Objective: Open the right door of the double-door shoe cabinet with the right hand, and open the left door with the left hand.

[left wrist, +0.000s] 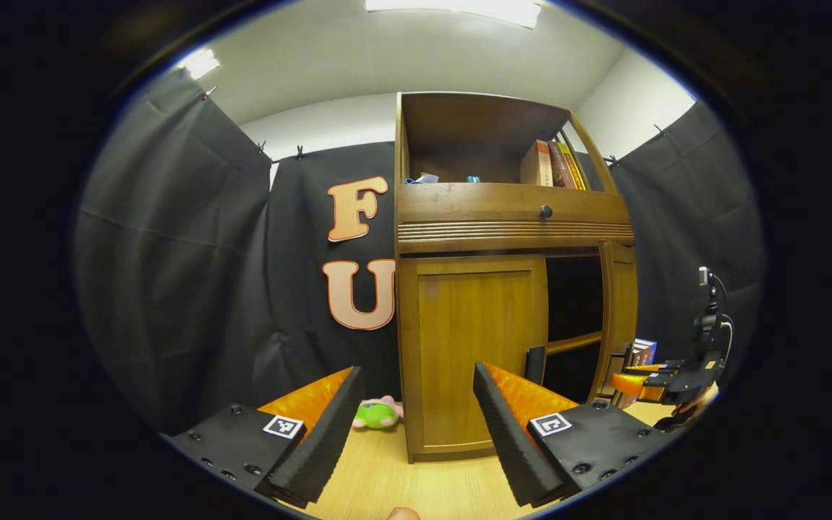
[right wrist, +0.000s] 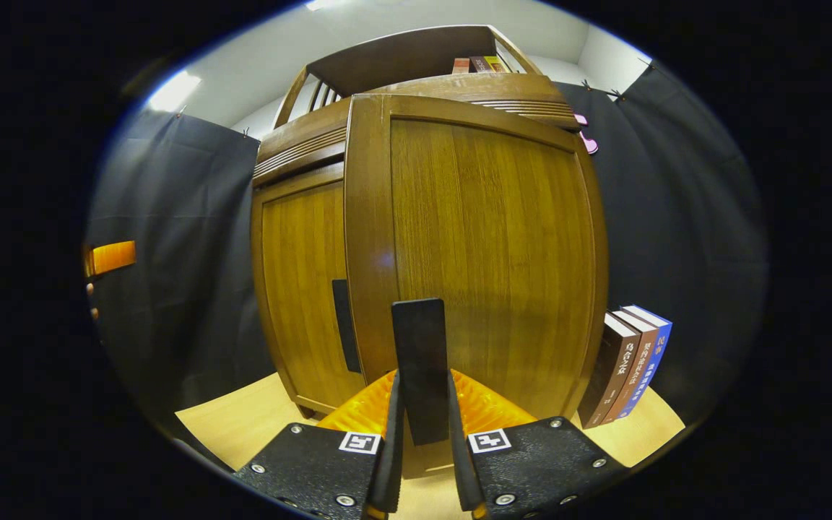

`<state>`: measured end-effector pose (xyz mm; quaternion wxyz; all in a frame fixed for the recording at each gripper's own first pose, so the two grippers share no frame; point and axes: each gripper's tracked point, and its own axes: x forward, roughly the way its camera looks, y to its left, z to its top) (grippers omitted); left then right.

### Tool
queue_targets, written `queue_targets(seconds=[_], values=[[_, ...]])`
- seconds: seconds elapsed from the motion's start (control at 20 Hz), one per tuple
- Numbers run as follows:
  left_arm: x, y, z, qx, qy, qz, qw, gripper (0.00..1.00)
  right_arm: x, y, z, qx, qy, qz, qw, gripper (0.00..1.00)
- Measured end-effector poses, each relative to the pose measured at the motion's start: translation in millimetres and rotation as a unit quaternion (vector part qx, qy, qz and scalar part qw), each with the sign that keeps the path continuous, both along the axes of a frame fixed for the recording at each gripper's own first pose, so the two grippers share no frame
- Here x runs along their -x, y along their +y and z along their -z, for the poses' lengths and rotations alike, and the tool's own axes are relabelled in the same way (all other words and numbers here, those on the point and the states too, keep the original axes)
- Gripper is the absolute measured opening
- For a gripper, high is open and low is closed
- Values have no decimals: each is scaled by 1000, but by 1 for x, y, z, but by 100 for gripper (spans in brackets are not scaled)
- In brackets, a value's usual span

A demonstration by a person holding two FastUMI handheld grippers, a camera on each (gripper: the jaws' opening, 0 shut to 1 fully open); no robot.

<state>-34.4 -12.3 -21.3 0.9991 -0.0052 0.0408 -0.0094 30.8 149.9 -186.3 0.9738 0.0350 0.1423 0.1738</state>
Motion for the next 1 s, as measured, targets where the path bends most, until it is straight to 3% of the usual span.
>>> queue_targets(seconds=[0.55, 0.6, 0.65, 0.7, 0.75, 1.0], values=[[9, -25, -9, -2, -8, 19, 1000, 99, 39, -51, -15, -22, 10, 6, 1000, 30], [11, -28, -9, -1, -10, 23, 1000, 98, 44, -57, -15, -25, 12, 8, 1000, 38], [11, -32, -11, 0, -11, 26, 1000, 98, 48, -61, -18, -26, 12, 10, 1000, 27], [12, -35, -12, 0, -13, 29, 999, 98, 51, -66, -19, -24, 11, 11, 1000, 35], [14, -39, -13, 0, -14, 33, 999, 98, 54, -70, -20, -21, 9, 11, 1000, 25], [15, -55, -16, -1, -17, 47, 999, 98, 63, -94, -22, -26, 12, 23, 999, 20]])
